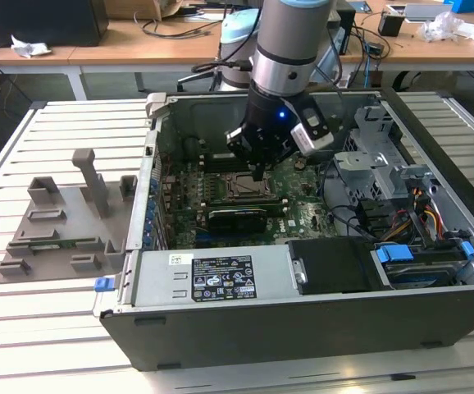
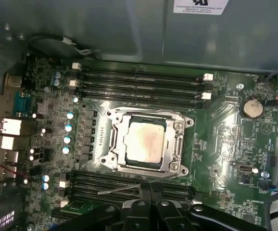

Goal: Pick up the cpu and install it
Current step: 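Install the second cpu locking lever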

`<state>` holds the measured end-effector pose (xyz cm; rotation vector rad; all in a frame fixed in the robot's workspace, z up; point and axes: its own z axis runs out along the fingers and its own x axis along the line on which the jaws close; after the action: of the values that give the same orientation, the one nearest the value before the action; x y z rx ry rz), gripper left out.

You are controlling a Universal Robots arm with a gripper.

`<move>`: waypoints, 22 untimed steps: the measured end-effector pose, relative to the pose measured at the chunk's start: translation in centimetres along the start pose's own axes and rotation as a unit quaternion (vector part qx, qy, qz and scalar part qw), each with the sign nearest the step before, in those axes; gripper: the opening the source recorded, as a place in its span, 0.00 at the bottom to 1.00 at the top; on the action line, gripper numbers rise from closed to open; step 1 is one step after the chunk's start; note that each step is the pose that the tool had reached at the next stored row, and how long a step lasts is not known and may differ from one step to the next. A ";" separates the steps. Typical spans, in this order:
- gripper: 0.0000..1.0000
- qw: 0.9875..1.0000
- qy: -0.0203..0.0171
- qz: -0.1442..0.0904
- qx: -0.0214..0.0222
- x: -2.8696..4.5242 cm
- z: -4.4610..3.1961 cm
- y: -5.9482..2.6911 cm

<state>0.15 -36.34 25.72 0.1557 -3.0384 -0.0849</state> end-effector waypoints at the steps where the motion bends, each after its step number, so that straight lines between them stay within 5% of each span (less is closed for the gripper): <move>1: 0.11 1.000 0.000 0.000 -0.004 0.37 0.18 -0.41; 13: 0.11 1.000 0.000 0.000 -0.004 3.26 3.09 -1.13; 22: 0.11 1.000 -0.001 -0.008 -0.014 4.93 4.64 -1.12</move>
<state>-5.09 -37.73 21.51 0.1766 -3.0366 -0.1284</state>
